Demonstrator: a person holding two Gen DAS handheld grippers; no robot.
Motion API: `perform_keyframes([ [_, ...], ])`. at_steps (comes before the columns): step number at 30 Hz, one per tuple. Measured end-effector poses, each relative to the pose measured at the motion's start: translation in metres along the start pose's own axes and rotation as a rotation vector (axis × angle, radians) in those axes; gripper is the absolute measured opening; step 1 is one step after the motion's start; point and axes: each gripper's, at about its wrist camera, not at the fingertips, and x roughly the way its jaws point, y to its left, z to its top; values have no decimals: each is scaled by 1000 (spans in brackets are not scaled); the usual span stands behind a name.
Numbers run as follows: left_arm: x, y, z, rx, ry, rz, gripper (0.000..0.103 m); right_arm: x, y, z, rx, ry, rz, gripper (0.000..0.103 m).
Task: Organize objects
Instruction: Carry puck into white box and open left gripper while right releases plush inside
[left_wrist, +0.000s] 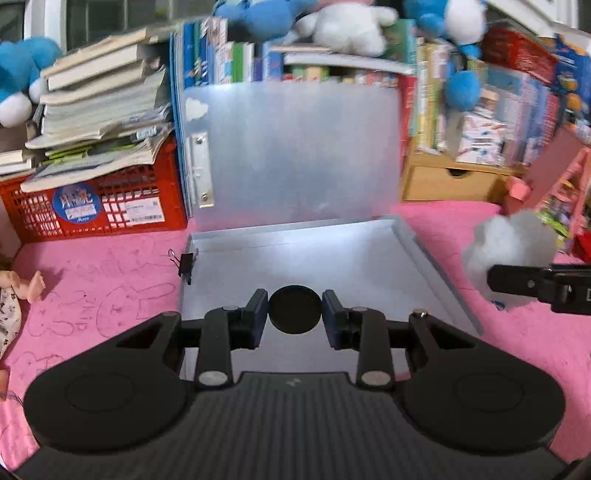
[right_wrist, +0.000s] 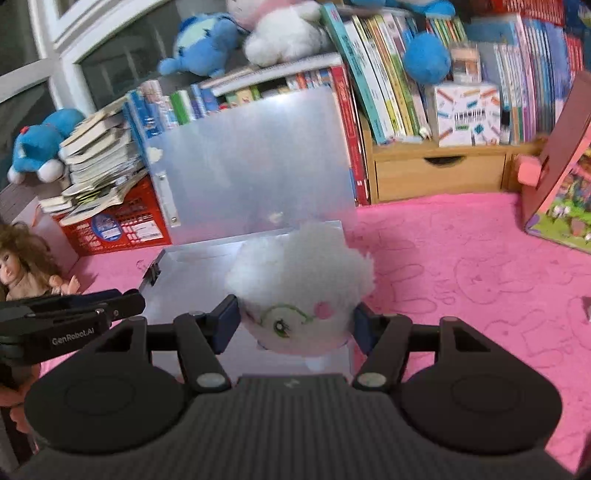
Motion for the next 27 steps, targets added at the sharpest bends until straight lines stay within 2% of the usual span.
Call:
perform_keyframes([
  [6,39,11,12,-58,60,7,37,39,-6,13,65,44,35,65],
  [10,69,12,20,-64,94,41,37,69,-5,18,91,86,71,65],
  [16,99,9,25,-7,85,69,37,105,-3,26,112,115,60,65],
  [20,118,13,23,-4,131,72,37,126,-3,27,114,130,54,65],
  [27,134,21,17,-8,145,80,37,151,3,19,87,157,22,65],
])
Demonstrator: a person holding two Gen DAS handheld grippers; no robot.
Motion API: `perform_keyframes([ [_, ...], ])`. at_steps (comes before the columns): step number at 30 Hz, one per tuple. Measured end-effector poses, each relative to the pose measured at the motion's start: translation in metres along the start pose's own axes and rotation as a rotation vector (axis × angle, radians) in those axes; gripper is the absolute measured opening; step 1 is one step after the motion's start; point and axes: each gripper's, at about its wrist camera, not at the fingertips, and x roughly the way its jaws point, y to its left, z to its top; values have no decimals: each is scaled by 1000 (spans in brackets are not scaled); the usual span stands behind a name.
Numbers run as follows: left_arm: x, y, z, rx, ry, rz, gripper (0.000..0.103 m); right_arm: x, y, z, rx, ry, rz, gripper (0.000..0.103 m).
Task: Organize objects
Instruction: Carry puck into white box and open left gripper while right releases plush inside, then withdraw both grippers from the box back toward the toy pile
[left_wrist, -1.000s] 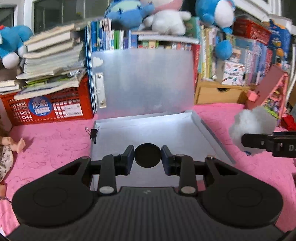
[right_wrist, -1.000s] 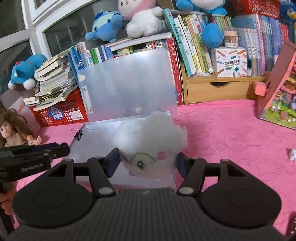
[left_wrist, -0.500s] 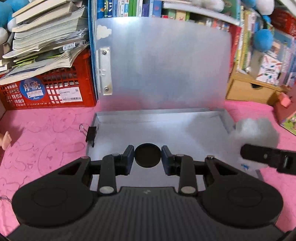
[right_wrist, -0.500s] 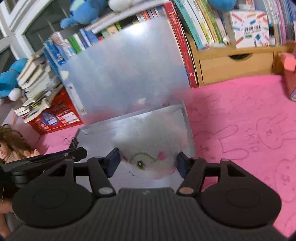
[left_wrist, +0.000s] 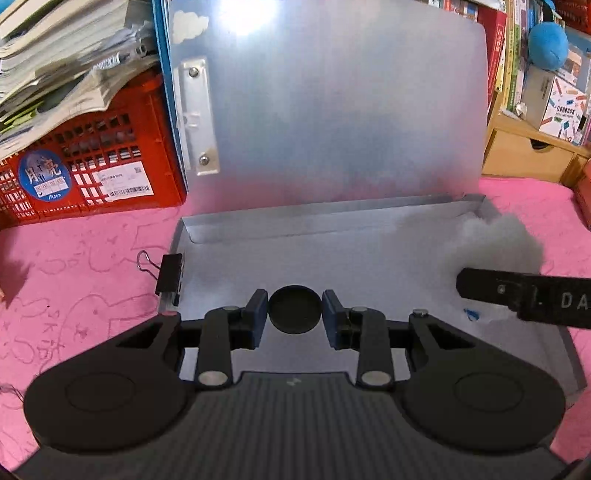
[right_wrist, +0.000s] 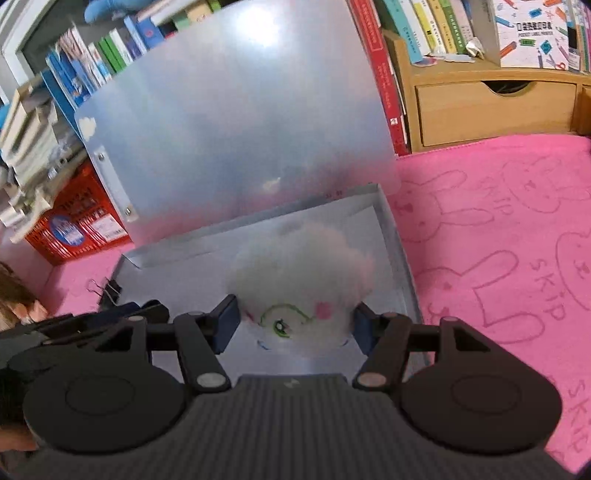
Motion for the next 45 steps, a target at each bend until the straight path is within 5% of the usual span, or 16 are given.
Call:
perform_keyframes([
  [16,19,4,-9,-3,14,-1,37,15,10,-7,-88,7,-49,65],
  [19,16,3,-10,0,16,8,39,11,8,-8,-70,-8,-37,78],
  [22,11,4,-10,-6,29,8,54,4,8,-7,-58,-19,-34,84],
  [27,-9,6,-9,6,-2,23,67,-17,9,-6,-48,-46,-10,87],
  [45,-143,-8,-41,36,-181,-25,72,-140,28,-42,-148,-204,-64,92],
])
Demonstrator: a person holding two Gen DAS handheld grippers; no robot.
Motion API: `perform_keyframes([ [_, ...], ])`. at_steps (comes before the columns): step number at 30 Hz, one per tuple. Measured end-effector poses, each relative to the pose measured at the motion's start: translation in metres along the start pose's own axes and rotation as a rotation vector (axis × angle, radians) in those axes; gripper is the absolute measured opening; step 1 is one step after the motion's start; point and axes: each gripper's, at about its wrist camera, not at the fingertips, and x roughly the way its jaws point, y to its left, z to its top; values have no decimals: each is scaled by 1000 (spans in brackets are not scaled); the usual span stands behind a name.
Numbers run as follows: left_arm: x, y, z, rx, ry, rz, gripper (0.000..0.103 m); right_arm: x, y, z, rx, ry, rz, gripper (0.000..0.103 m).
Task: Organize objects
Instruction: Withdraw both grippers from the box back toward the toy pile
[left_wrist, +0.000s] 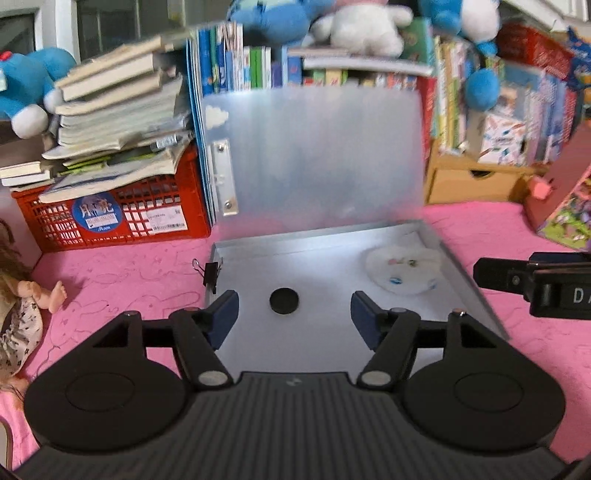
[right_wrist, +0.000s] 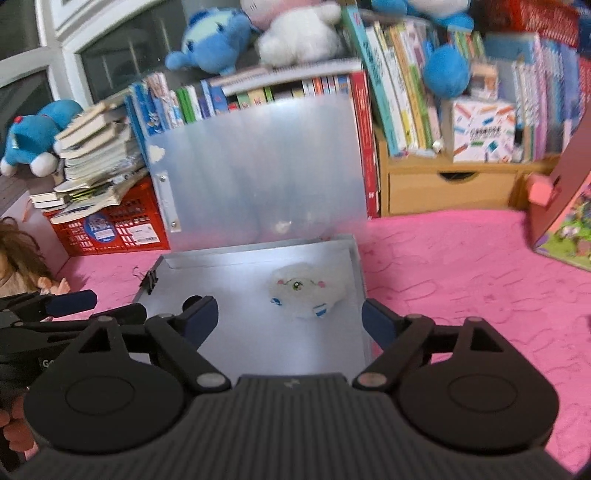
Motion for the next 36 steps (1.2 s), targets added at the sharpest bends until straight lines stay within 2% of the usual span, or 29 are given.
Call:
perform_keyframes([
  [10,-74,-13,-45,-18,-75,-93,73,-67,12,-40,-44,-79,44,94],
  [12,-86,-16,-56,-29,-83,-112,79,-76,15,-51,-63,-93,42,94],
  [15,-102,-21,-72,-28,-116,-135,81,-90,16,-69,-81,-123,44,95],
  [25,-132,-31,-127,36,-181,-124,83,-117,8,-121,-64,-179,31,97],
  [36,-140,-30,-183,38,-187,-84,83,-116,12,-165,-65,-128,-30,97],
])
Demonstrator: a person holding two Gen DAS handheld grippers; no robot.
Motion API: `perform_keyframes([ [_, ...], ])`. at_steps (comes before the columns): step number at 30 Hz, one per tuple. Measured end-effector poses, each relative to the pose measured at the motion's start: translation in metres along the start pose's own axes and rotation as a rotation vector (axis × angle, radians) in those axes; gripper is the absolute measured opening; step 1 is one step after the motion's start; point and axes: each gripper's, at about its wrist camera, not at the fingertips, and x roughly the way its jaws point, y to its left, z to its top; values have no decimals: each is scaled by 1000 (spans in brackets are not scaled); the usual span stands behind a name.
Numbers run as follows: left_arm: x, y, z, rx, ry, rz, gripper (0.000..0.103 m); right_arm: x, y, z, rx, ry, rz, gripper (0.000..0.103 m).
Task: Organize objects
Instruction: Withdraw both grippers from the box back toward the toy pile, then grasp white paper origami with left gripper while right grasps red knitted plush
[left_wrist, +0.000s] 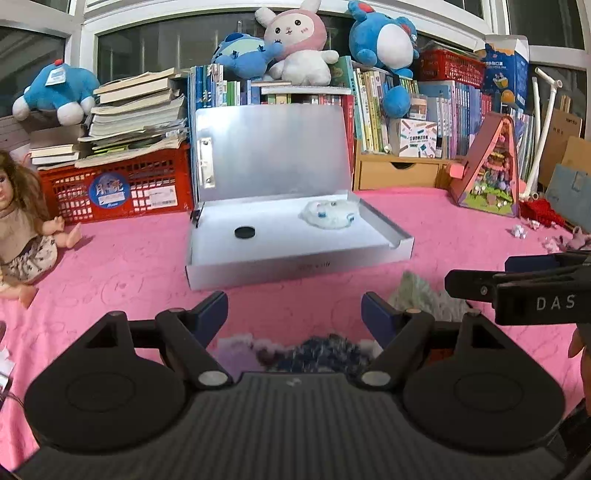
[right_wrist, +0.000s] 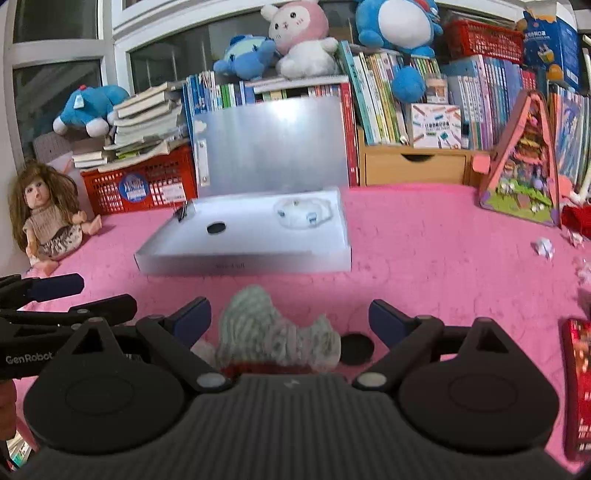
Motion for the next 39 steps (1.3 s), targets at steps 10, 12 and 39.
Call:
perform_keyframes([
  [10,-8,-6,-31,39,27,36,83,-4,12,-23,-37,32,-18,97],
  [12,-8,-6,-35,36,33,39,83,-4,13,-26,-36,35,-20,97],
  [39,-6,-11,-59,59,58,61,81,6,13,-51,-35,99,-27,97],
])
